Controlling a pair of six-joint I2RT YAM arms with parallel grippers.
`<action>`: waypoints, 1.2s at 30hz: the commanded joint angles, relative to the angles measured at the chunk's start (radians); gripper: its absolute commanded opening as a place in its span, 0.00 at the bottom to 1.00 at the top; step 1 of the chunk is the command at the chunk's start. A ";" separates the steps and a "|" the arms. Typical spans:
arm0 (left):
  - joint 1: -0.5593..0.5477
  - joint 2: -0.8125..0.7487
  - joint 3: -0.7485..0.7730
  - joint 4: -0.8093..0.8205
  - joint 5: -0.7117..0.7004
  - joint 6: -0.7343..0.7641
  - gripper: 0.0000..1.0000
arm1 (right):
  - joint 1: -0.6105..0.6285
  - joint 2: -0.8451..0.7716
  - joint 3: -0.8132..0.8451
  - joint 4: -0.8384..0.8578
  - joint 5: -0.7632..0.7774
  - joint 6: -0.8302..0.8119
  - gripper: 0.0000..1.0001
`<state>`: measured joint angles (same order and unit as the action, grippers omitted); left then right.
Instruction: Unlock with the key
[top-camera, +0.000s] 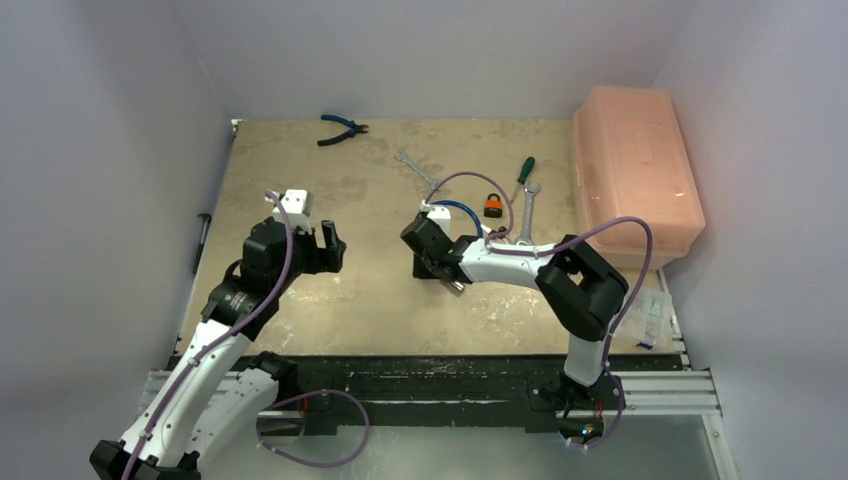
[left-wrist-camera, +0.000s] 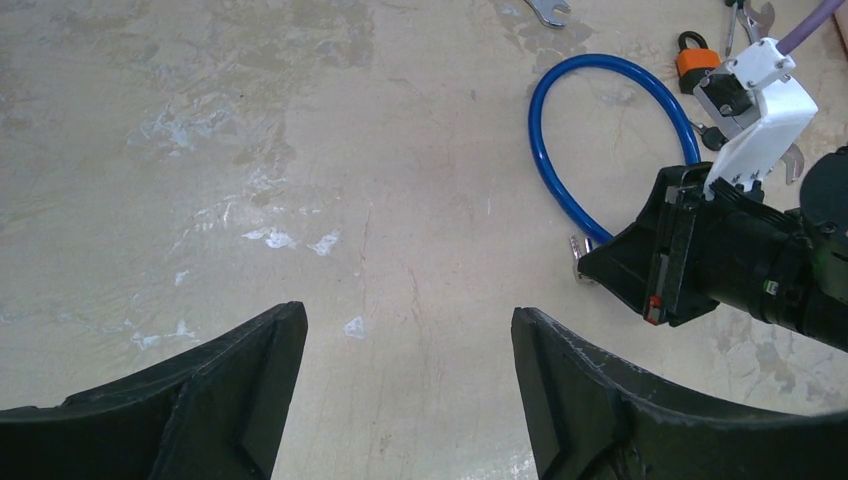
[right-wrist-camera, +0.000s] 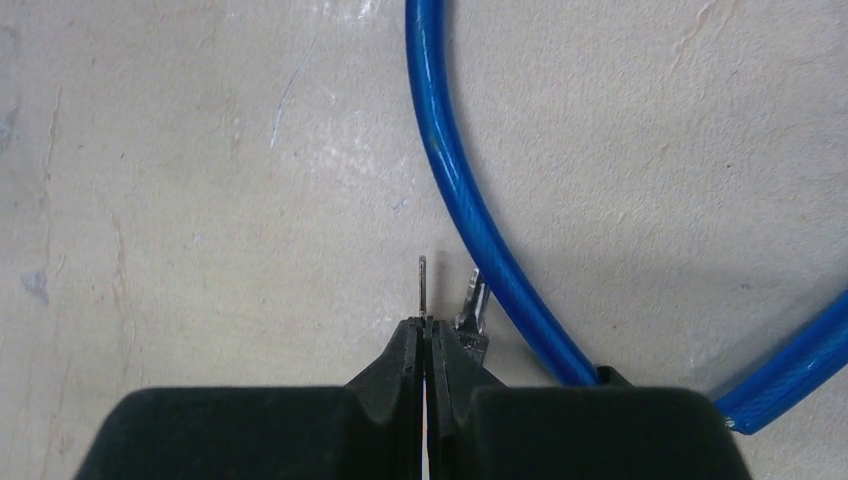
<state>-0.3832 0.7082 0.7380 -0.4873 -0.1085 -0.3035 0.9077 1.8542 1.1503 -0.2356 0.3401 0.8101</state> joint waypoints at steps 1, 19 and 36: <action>-0.006 0.002 0.006 0.021 -0.013 -0.002 0.79 | -0.004 -0.072 -0.056 0.151 -0.083 -0.083 0.00; -0.006 0.000 0.019 0.027 -0.013 -0.033 0.76 | -0.004 -0.298 -0.250 0.430 -0.248 -0.299 0.00; -0.008 0.270 0.140 0.121 0.336 -0.464 0.66 | 0.095 -0.565 -0.377 0.485 -0.079 -0.610 0.00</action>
<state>-0.3832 0.9421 0.8265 -0.4580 0.0994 -0.6426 0.9516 1.3609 0.7933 0.1894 0.1535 0.3317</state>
